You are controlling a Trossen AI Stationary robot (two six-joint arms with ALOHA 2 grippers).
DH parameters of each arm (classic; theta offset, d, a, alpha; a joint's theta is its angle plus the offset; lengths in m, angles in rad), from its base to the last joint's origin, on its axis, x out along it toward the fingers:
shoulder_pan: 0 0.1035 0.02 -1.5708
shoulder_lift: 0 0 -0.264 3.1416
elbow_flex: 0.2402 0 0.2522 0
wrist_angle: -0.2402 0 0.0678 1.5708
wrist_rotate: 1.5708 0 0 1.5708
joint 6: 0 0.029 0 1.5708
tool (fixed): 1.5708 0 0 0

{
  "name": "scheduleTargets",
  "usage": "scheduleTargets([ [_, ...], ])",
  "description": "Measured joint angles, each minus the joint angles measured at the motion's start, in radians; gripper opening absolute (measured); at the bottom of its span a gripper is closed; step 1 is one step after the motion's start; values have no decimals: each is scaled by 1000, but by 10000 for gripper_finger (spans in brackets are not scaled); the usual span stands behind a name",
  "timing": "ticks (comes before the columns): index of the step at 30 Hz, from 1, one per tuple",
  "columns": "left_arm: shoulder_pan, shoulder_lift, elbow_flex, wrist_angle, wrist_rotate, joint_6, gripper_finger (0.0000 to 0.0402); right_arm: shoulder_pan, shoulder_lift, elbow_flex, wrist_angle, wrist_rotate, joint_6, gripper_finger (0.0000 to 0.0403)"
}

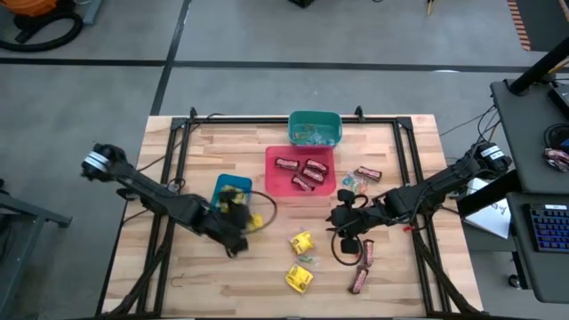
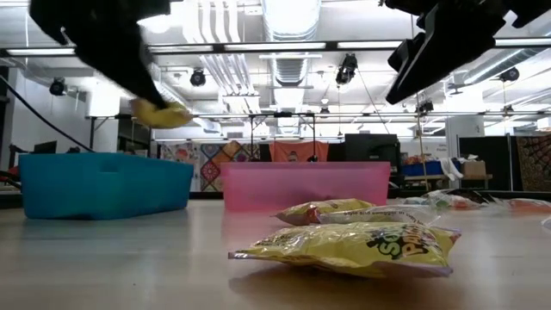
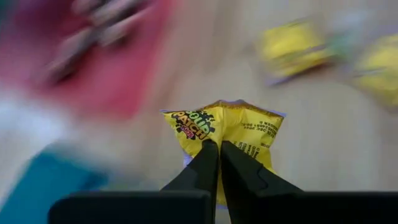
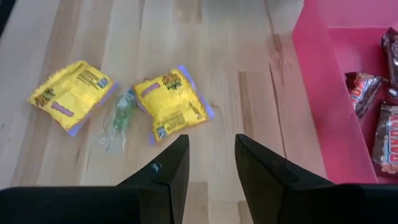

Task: Sort candy
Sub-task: Put the yellow candy into the blue bin

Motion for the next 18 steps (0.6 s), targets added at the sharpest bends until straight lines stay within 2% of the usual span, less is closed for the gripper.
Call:
scheduleTargets([
  [4,0,-96,-22,-341,-121,-328,0,0,0,0,28,10,0,121],
  [7,2,-141,-67,-448,-136,-533,0,0,0,0,36,39,0,121],
  [13,12,-155,-177,-370,-168,-828,0,-1,0,0,41,101,16,121],
  [18,12,-116,-214,-327,-175,-884,3,-1,0,0,53,127,16,121],
])
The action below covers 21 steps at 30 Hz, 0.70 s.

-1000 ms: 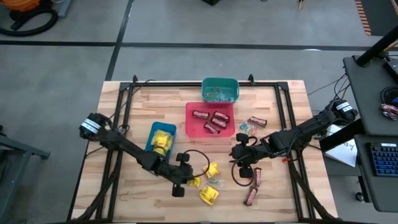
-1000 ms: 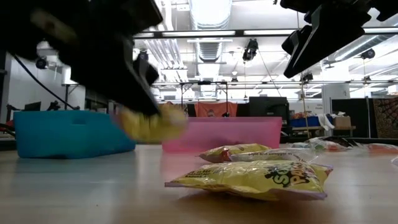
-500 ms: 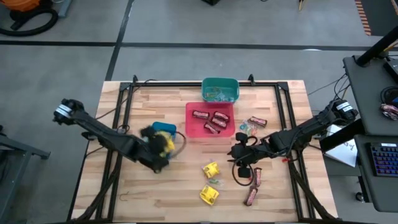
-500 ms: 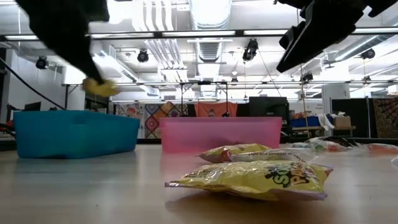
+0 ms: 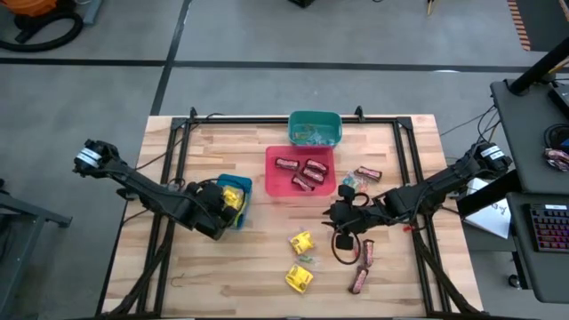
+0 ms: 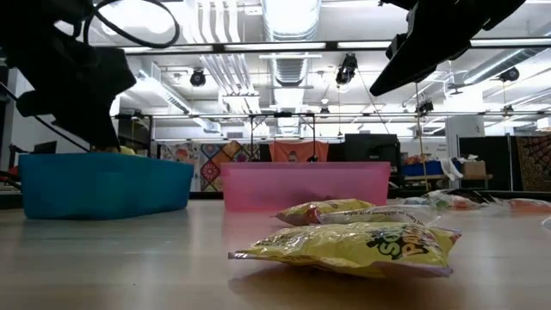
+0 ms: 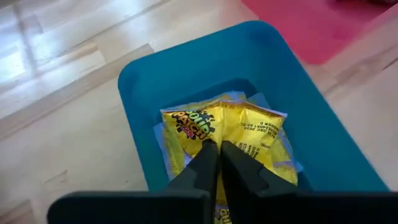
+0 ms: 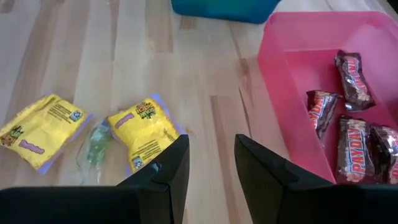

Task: Sort candy
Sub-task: Put the yellow candy into the blue bin, then put the orange gummy into the green bin

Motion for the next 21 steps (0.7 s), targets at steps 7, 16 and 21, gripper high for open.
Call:
scheduleTargets([
  [7,0,49,17,3,1,5,42,0,0,0,28,1,50,121],
  [16,0,65,66,2,13,134,130,-13,0,0,55,10,97,121],
  [21,0,66,125,29,-12,297,147,-34,0,0,47,51,193,121],
])
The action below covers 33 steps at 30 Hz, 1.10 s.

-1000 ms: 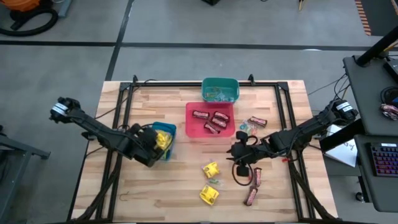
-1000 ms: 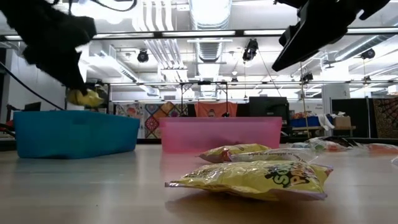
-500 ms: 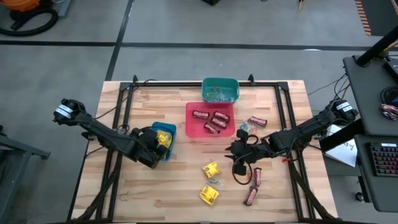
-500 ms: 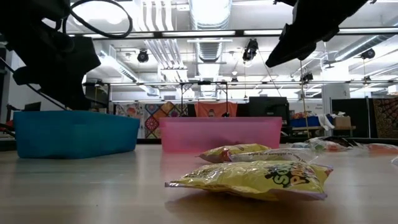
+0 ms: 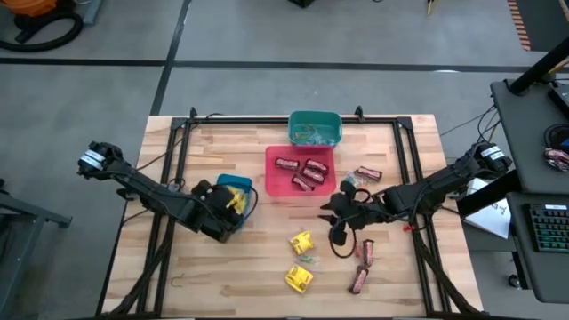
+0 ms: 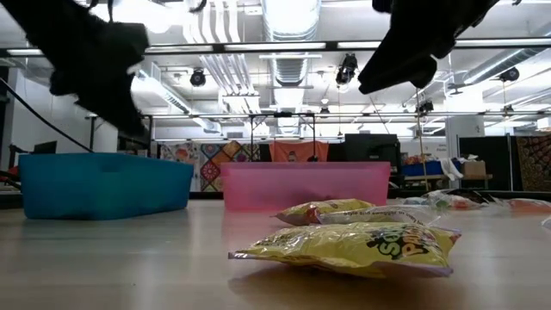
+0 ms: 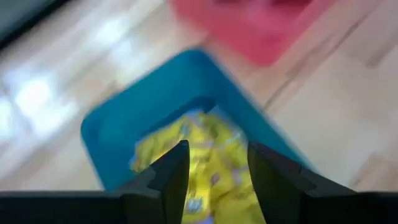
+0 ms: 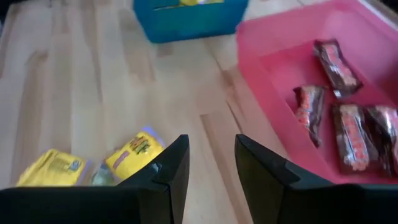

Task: Sort candy
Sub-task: Put the orange gummy into the green bin

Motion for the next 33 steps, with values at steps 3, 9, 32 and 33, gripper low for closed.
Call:
scheduleTargets([
  [3,0,0,17,98,-21,156,146,-18,0,0,-21,-14,95,121],
  [9,-5,4,10,411,11,590,129,-54,0,1,-214,-129,336,121],
  [32,89,6,-21,602,125,953,100,-280,0,-26,-881,-301,611,161],
  [33,94,6,-24,602,125,953,100,-287,0,-30,-876,-305,611,161],
])
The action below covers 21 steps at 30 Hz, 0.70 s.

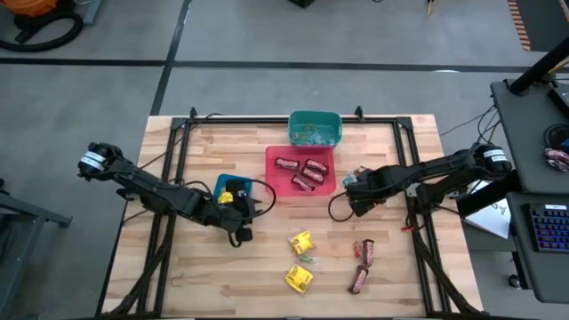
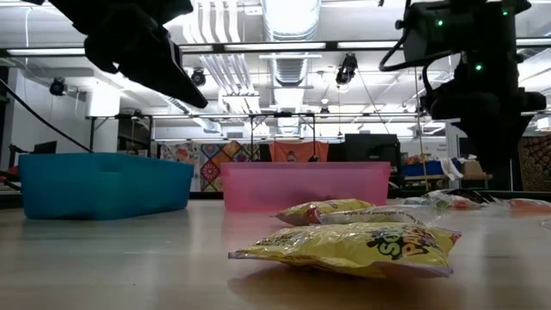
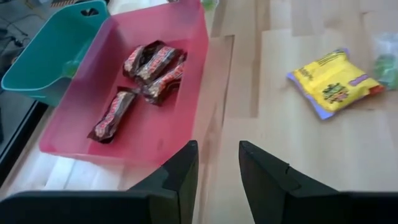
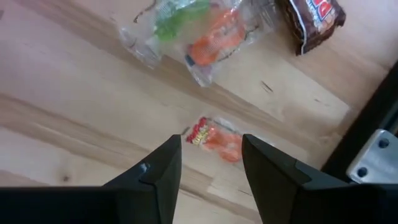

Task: Sort candy
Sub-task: Put the orange gummy into the green bin

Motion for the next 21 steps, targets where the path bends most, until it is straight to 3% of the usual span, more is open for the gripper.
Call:
scheduleTargets([
  [21,32,0,-12,2,-1,-1,100,-8,6,-220,273,-61,25,159],
])
